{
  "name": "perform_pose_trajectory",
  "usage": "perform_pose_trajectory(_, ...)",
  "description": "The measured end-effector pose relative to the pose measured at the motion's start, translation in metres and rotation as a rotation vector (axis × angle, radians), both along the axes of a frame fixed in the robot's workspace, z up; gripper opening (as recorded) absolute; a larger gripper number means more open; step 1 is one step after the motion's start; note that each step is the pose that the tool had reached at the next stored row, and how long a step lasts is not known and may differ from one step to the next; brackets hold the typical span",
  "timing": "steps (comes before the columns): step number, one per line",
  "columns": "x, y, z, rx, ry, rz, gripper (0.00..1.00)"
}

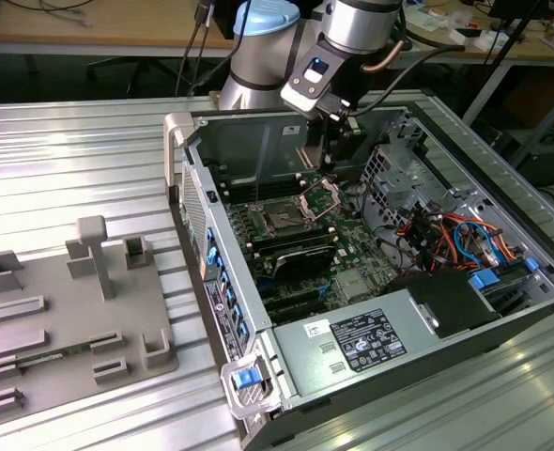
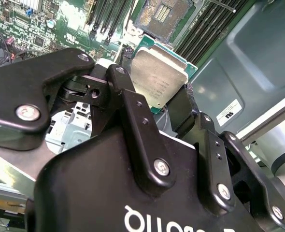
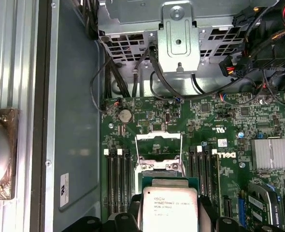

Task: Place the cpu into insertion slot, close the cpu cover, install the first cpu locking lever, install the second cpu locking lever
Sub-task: 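Place the cpu into insertion slot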

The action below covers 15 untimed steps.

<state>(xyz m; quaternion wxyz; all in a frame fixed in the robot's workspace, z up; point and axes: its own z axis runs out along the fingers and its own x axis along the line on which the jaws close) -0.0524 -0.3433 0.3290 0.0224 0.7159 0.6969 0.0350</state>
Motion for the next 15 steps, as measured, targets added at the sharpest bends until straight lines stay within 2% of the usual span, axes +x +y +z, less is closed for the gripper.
perform_pose_trajectory(15, 0.0000, 0.0000, -0.0067, -0.0001, 0.0002, 0.000, 0.55)
